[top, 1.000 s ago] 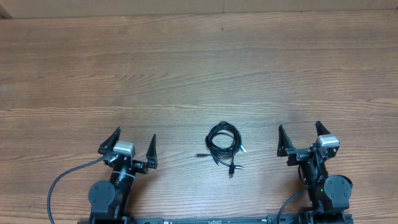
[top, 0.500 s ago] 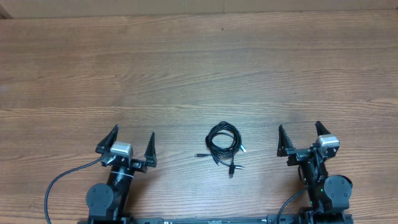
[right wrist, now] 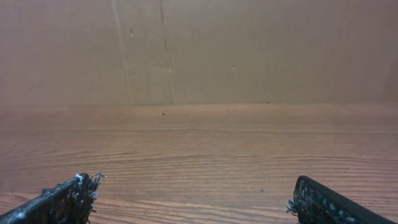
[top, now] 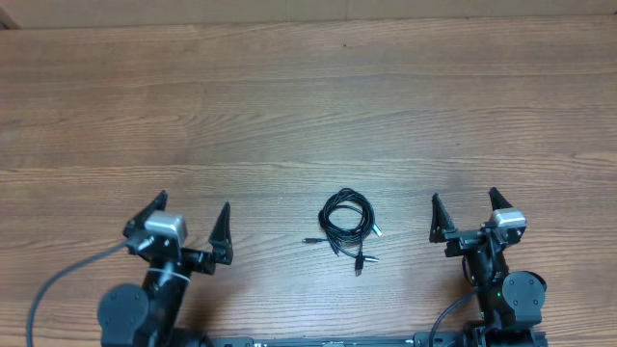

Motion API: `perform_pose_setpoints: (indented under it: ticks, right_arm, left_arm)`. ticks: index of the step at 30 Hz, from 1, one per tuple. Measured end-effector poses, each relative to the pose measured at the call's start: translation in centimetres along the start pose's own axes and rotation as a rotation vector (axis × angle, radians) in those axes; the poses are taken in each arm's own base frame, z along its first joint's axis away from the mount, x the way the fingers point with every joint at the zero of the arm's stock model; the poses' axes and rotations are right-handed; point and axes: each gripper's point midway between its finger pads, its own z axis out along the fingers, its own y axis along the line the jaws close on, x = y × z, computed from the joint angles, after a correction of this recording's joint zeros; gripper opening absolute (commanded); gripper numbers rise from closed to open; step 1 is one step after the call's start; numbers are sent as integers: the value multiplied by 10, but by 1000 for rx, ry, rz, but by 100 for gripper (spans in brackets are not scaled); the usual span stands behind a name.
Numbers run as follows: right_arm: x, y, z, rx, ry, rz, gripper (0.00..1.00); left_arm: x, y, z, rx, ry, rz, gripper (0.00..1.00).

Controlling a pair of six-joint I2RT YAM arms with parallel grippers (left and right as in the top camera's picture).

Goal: Untangle cables
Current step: 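Move the left gripper over the black cable coil and lower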

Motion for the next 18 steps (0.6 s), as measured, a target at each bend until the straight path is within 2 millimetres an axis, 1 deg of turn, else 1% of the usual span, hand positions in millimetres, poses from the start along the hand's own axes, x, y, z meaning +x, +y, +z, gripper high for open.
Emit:
perform_pose_setpoints:
  ticks: [3, 7, 12, 13, 16, 18]
  right_arm:
    - [0, 0, 0, 0, 0, 0, 100]
    - [0, 0, 0, 0, 0, 0, 100]
    - [0, 0, 0, 0, 0, -1, 100]
    - [0, 0, 0, 0, 0, -1, 100]
    - [0, 0, 0, 0, -1, 0, 100]
    - [0, 0, 0, 0, 0, -1, 100]
  left_arm:
    - [-12, -4, 5, 17, 67, -15, 100]
    - [-30, -14, 17, 69, 195, -44, 100]
    - [-39, -32, 33, 174, 381, -108, 100]
    - [-40, -37, 37, 207, 413, -124, 100]
    - [-42, -63, 49, 381, 470, -181, 100]
    - [-38, -77, 52, 480, 510, -224, 100]
